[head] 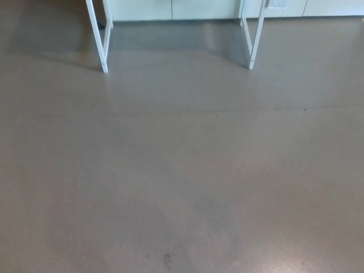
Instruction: The robot walks towards a table in front, picks a dumpling toy with left hand and puts it in an orange round plate
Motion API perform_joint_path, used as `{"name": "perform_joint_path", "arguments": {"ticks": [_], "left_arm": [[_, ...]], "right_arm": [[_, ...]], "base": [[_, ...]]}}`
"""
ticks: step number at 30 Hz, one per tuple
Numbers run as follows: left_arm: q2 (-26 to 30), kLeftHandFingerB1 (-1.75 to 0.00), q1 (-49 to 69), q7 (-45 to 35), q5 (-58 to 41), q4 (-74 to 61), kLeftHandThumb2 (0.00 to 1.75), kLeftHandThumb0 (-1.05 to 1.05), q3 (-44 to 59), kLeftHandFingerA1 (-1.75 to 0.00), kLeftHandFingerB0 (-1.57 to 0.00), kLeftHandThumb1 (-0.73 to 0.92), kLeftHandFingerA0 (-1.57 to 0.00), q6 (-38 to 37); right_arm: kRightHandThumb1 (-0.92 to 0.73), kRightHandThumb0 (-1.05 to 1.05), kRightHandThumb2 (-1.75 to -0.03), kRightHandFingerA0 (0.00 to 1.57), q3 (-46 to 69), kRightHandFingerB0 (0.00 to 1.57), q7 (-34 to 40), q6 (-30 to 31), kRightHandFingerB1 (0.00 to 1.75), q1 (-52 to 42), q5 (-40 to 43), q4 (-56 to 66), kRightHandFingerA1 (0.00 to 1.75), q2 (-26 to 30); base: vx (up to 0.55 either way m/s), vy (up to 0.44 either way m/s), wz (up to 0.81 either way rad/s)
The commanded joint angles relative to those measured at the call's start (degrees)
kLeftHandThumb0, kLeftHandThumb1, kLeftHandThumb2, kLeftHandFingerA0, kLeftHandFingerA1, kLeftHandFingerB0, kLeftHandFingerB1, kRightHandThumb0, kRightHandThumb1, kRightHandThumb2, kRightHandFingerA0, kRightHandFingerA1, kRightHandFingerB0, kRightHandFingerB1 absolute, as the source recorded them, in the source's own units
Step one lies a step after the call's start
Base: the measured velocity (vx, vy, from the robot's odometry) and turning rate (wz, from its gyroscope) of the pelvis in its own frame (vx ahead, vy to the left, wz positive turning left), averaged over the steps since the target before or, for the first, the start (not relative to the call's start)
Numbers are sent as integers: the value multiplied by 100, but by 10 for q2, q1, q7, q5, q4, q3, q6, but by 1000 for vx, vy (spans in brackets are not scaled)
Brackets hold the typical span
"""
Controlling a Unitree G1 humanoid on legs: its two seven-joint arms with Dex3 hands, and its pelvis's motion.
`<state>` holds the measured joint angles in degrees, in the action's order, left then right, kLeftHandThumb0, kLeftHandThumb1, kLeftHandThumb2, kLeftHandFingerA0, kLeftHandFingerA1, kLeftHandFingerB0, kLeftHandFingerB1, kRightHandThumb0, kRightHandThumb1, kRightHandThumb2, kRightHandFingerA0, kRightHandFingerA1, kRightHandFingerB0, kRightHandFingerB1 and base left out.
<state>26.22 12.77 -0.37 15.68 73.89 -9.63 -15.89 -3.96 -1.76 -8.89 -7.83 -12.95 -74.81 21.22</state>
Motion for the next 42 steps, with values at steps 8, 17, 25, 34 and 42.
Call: {"name": "perform_joint_path", "arguments": {"ticks": [8, 17, 25, 34, 42], "left_arm": [[8, -33, -9, 8, 7, 8, 58, -31, 2, -43, -36, 58, -60, -32], [9, -44, -18, 14, 6, 6, 73, -38, 6, -57, -33, 46, -58, -46], [11, -44, -25, 26, 13, -2, 74, -40, -1, -60, -32, 48, -60, -46], [10, -44, -27, 39, 21, 5, 75, -39, -9, -57, -33, 49, -59, -39], [6, -44, -33, 37, 22, 10, 76, -36, -8, -69, -32, 49, -63, -27]], "right_arm": [[-59, -33, -57, 71, 2, 44, 10, -24, 34, 10, -5, -12, 53, 13], [-49, -39, -75, 67, 8, 37, 8, -28, 45, 19, 1, -1, 69, 12], [-49, -40, -75, 68, 7, 37, 7, -24, 45, 28, -2, -5, 67, 11], [-60, -32, -58, 71, 3, 44, 7, -24, 34, 26, -4, -4, 52, 10], [-61, -32, -59, 71, 5, 44, 4, -24, 34, 28, -2, -7, 71, 10]], "base": [[18, 79, 0], [171, 326, -29], [256, -59, 12], [358, -286, 30], [373, 84, -22]]}}
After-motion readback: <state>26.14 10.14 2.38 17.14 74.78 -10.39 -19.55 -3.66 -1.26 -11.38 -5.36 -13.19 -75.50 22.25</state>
